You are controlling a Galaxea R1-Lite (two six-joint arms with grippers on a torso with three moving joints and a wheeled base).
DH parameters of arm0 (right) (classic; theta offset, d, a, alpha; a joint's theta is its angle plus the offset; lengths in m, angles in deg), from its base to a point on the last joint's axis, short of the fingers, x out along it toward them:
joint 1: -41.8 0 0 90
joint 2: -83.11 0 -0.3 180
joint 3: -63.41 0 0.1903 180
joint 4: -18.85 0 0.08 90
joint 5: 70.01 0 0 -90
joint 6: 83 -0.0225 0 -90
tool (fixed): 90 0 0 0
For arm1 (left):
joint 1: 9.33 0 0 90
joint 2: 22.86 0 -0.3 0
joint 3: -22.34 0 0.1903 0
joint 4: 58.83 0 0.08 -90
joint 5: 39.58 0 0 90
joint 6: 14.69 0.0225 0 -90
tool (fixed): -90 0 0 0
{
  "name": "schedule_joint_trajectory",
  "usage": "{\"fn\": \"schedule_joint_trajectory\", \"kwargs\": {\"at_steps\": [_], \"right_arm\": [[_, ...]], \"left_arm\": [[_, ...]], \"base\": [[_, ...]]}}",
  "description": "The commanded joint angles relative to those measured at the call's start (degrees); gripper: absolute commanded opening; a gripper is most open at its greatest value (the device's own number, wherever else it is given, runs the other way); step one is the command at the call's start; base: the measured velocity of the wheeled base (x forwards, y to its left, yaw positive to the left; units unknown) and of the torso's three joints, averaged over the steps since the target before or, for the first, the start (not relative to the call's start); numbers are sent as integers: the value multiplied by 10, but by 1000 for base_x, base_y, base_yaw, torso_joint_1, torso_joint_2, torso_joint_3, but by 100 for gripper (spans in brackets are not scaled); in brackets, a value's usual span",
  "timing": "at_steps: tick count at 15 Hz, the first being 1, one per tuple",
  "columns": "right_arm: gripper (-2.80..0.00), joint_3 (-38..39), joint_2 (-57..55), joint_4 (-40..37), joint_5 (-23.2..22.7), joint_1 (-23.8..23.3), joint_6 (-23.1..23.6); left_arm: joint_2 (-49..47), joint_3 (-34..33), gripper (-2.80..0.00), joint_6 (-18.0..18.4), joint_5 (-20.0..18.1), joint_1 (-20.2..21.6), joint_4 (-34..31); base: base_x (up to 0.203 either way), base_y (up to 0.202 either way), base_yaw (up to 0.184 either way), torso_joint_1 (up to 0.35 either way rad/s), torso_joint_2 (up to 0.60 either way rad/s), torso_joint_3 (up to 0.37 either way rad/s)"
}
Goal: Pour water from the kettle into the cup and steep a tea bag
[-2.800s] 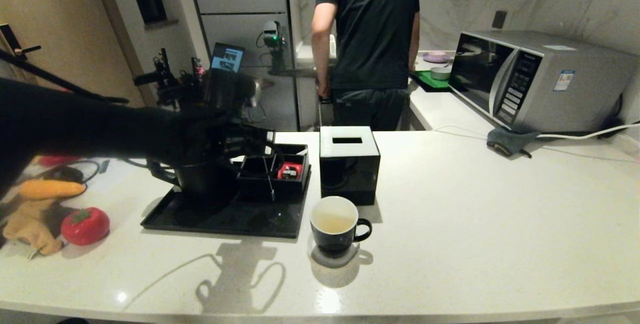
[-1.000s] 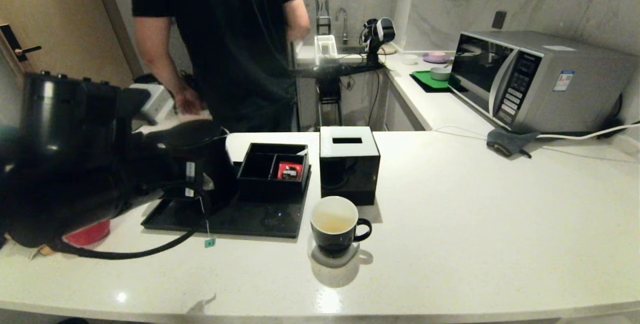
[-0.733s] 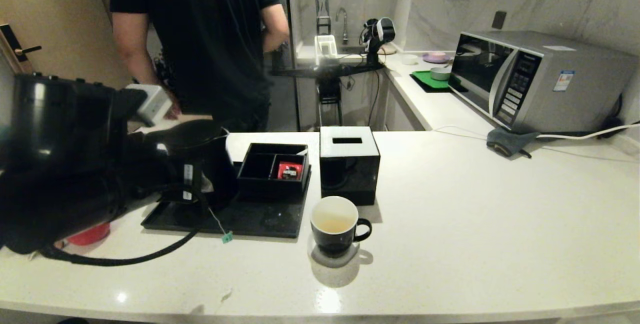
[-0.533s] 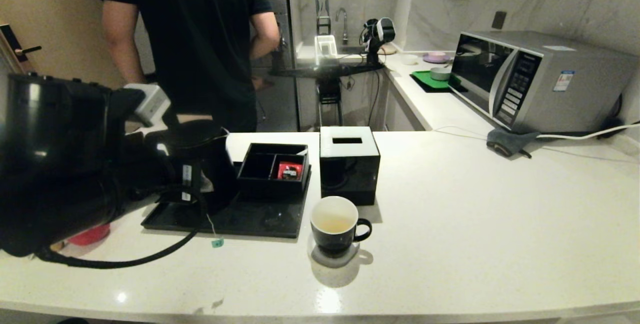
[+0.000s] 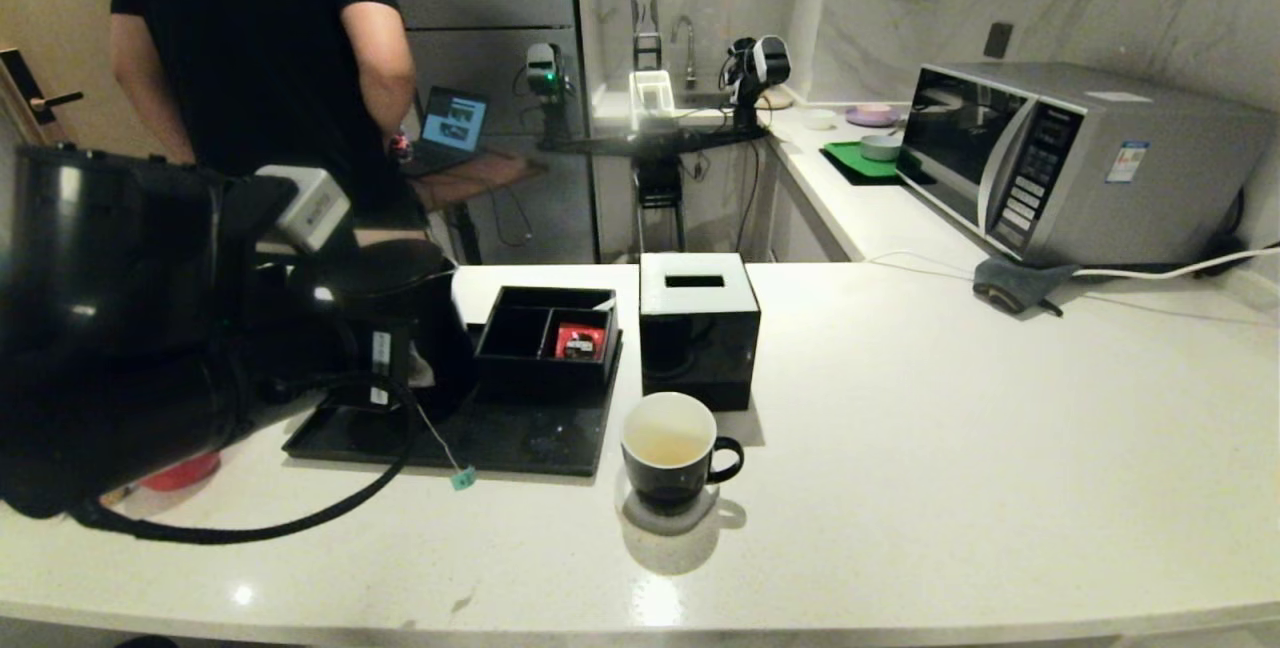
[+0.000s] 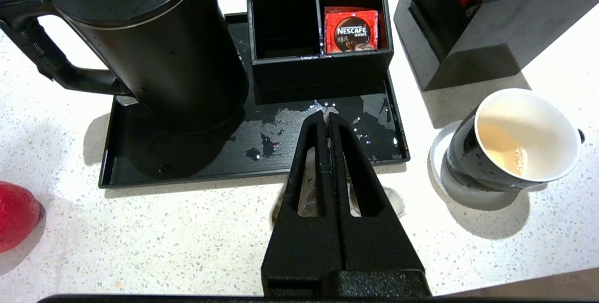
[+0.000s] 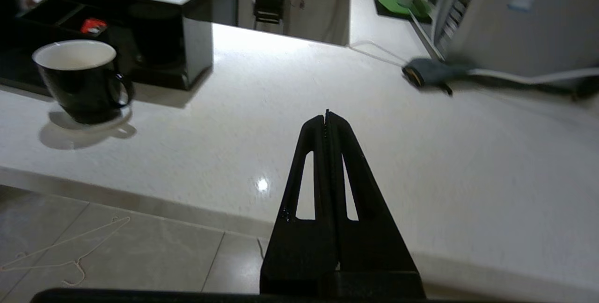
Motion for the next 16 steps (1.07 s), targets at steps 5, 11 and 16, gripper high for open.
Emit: {"fn": "schedule_joint_trajectory", "kwargs": {"at_steps": [5,11,16], "right_arm": [[-280,-74,-261,119,-115,0,20],[-280,-115,-480,237,-211,66,33],[-280,-175,-673,342,-212,211,33]], "left_arm": [[-15,6,-280,-1,-1,0,3],[-25,8,-280,0,0,-1,14],[-25,8,-280,0,0,-1,14]], "base": [[0,0,0,0,0,0],[0,0,0,0,0,0],[0,0,0,0,0,0]]}}
